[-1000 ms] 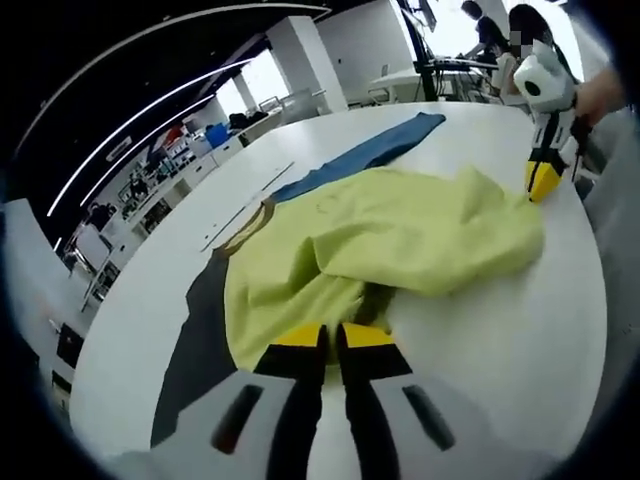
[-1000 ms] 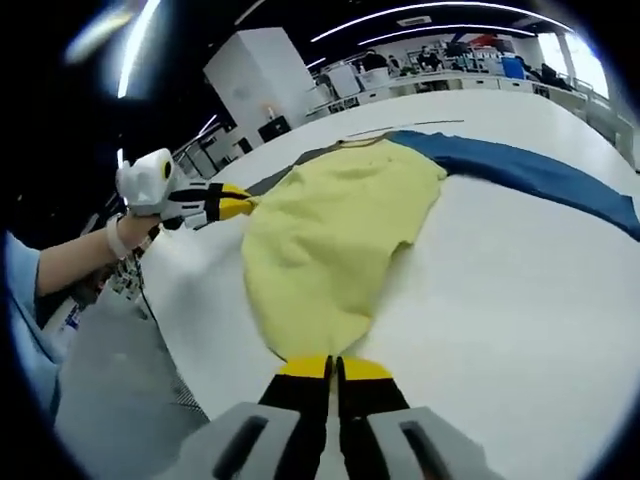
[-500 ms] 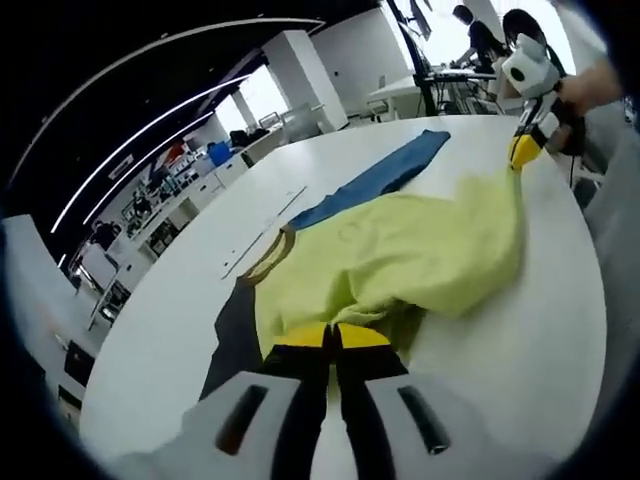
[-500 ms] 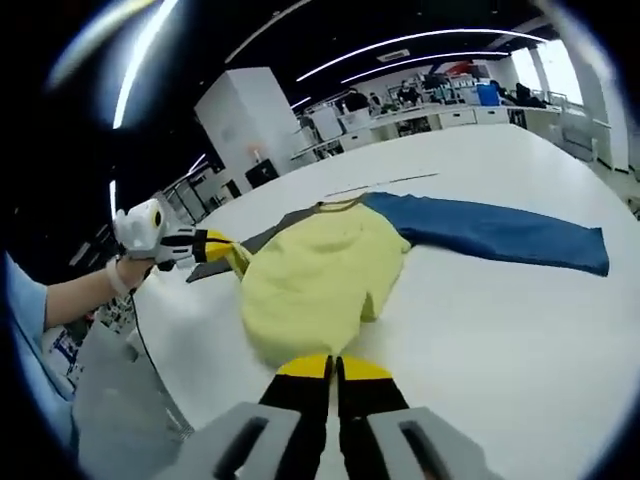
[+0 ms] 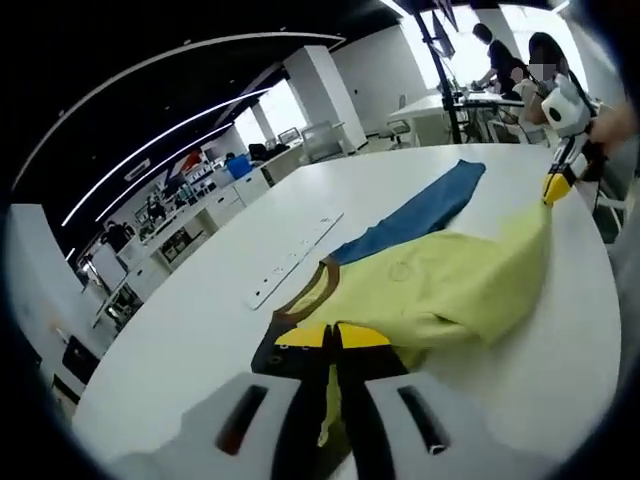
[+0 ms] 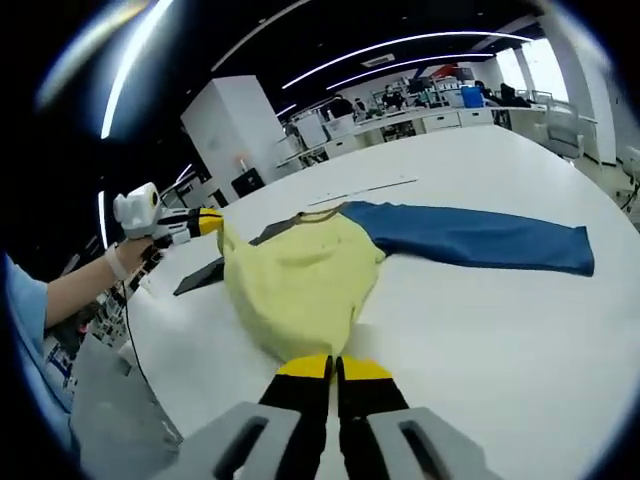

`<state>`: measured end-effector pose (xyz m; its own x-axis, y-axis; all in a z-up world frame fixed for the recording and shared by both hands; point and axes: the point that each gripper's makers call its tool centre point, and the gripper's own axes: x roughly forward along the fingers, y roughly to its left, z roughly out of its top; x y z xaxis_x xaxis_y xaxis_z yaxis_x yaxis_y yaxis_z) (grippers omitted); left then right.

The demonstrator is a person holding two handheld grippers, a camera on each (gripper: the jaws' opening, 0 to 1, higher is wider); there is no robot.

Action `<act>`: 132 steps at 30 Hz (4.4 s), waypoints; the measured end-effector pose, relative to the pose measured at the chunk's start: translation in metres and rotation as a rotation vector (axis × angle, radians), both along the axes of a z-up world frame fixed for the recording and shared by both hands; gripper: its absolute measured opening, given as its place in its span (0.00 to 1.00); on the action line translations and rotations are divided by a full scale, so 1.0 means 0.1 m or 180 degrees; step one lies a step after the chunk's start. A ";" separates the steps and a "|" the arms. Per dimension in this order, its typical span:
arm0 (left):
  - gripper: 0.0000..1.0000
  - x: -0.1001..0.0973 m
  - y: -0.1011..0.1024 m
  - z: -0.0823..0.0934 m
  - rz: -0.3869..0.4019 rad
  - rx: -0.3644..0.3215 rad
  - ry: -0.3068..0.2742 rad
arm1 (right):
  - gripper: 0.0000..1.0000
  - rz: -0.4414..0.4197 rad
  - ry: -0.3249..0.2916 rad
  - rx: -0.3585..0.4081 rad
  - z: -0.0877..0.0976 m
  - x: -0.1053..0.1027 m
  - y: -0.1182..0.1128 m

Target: Fold the garment on the visible template until the final outline fits inside the template.

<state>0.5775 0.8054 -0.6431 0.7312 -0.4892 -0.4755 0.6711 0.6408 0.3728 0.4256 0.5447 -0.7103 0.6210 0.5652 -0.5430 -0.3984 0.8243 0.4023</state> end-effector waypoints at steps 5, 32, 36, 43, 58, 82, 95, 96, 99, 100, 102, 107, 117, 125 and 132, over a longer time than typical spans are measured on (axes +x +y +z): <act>0.00 0.24 -0.09 -0.10 -0.0021 0.0027 0.0036 | 0.00 -0.0134 0.0000 0.0001 0.00 0.08 -0.09; 0.00 0.79 -0.14 -0.94 0.0162 0.0232 0.0469 | 0.00 -0.0255 0.0041 0.0013 -0.16 0.28 -0.11; 0.00 0.78 -0.12 -1.03 0.0209 0.0224 0.0566 | 0.00 -0.0249 0.0044 0.0016 -0.16 0.27 -0.10; 0.02 0.75 -0.13 -0.95 0.0214 0.0056 0.0588 | 0.00 -0.0264 0.0045 0.0032 -0.16 0.26 -0.11; 0.61 0.30 -0.07 -0.59 0.0251 -0.0661 0.0931 | 0.00 -0.0243 0.0044 0.0075 -0.15 0.19 -0.04; 0.53 -0.17 0.00 -0.56 0.0094 -0.1249 0.1399 | 0.00 -0.0221 0.0073 0.0082 -0.16 0.14 -0.04; 0.29 -0.19 0.18 -0.94 0.0432 -0.1223 0.1563 | 0.00 -0.0234 0.0073 0.0089 -0.16 0.14 -0.06; 0.28 -0.18 0.18 -0.96 0.0446 -0.1228 0.1579 | 0.00 -0.0234 0.0076 0.0090 -0.16 0.14 -0.06; 0.27 -0.18 0.19 -1.01 0.0474 -0.1194 0.1601 | 0.00 -0.0241 0.0083 0.0096 -0.16 0.14 -0.06; 0.27 -0.16 0.20 -1.04 0.0493 -0.1195 0.1617 | 0.00 -0.0242 0.0085 0.0098 -0.16 0.14 -0.06; 0.28 -0.15 0.19 -1.07 0.0503 -0.1231 0.1661 | 0.00 -0.0239 0.0084 0.0101 -0.16 0.13 -0.06; 0.22 -0.18 0.16 -1.11 0.0500 -0.1251 0.1749 | 0.00 -0.0239 0.0089 0.0107 -0.16 0.13 -0.06; 0.01 -0.28 0.23 -1.05 0.0559 -0.1326 0.1785 | 0.00 -0.0246 0.0074 0.0106 -0.14 0.13 -0.07; 0.00 -0.40 0.26 -1.00 0.0623 -0.1450 0.1812 | 0.00 -0.0230 0.0060 0.0108 -0.11 0.12 -0.07; 0.00 -0.60 0.29 -0.93 0.0584 -0.1460 0.1792 | 0.00 -0.0217 0.0029 0.0114 -0.07 0.10 -0.07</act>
<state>0.5172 0.8349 -0.7359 0.5264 -0.6221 -0.5795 0.5490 0.7692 -0.3270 0.4360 0.5375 -0.7173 0.6538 0.5411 -0.5290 -0.3381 0.8343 0.4355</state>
